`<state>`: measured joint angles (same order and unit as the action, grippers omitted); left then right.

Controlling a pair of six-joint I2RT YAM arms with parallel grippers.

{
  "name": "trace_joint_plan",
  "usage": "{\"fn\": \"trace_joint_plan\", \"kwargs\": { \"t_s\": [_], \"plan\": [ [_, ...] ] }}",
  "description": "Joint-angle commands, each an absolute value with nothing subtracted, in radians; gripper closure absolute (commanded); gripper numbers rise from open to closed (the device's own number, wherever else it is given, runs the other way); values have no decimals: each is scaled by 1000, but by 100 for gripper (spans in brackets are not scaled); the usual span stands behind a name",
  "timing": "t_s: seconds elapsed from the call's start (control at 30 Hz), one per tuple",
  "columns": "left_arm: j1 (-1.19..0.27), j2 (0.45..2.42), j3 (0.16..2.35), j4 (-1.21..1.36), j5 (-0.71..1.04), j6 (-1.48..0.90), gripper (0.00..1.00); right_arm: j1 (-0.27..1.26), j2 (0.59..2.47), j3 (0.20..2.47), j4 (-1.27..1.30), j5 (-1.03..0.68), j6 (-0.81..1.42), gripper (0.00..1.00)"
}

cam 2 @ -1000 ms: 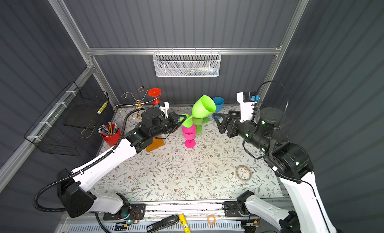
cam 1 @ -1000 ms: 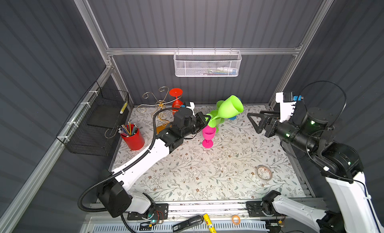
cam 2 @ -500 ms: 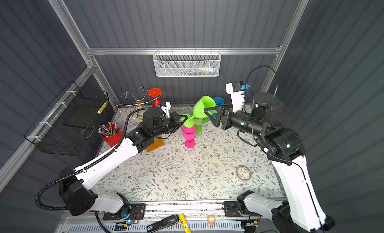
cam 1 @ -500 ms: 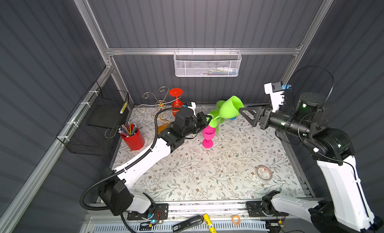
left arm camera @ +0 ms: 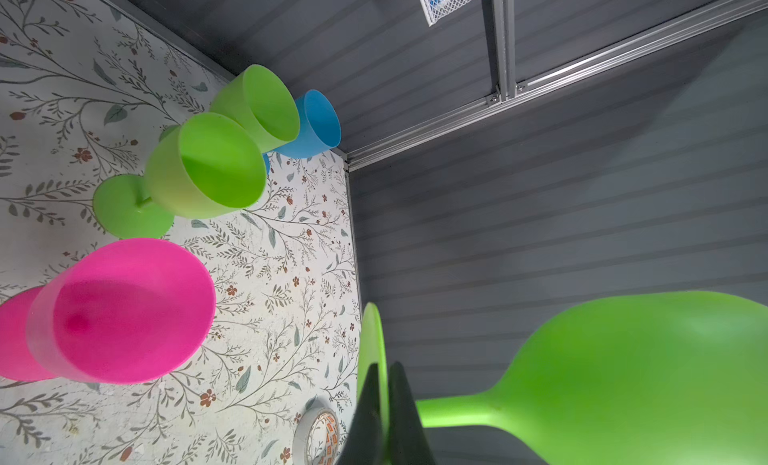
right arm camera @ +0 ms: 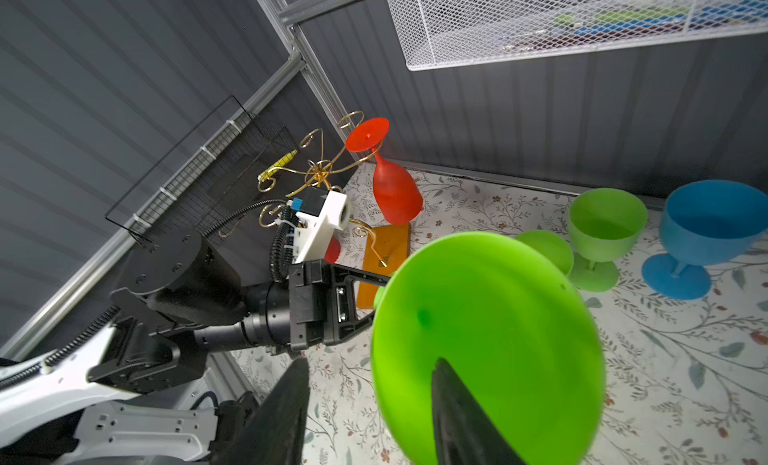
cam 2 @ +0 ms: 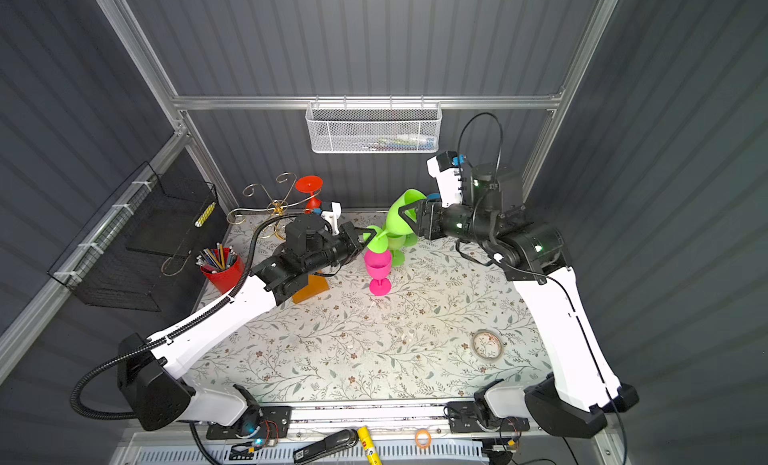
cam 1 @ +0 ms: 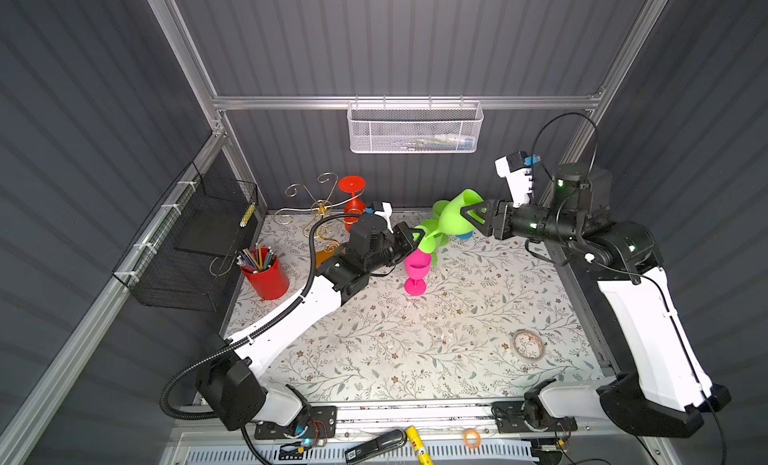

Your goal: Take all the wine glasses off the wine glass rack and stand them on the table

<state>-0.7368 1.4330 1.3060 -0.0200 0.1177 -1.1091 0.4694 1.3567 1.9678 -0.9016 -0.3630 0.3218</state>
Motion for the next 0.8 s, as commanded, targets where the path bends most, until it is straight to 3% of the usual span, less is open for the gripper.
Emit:
{"fn": "trace_joint_plan", "kwargs": {
  "t_s": [0.0, 0.13, 0.37, 0.43, 0.53, 0.77],
  "plan": [
    [-735, 1437, 1315, 7, 129, -1093, 100, 492, 1381, 2013, -931, -347, 286, 56],
    [-735, 1437, 1312, 9, 126, -1092, 100, 511, 1417, 2045, -950, -302, 270, 64],
    [-734, 1436, 1331, -22, 113, -1064, 100, 519, 1441, 2062, -962, -297, 243, 99],
    [-736, 1430, 1336, -32, 101, -1052, 98, 518, 1445, 2066, -966, -288, 235, 100],
    [-735, 1420, 1337, -46, 78, -1033, 80, 518, 1453, 2085, -974, -267, 224, 100],
    [-735, 1409, 1376, -120, 36, -968, 23, 509, 1482, 2128, -999, -151, 191, 100]
  ]
}}
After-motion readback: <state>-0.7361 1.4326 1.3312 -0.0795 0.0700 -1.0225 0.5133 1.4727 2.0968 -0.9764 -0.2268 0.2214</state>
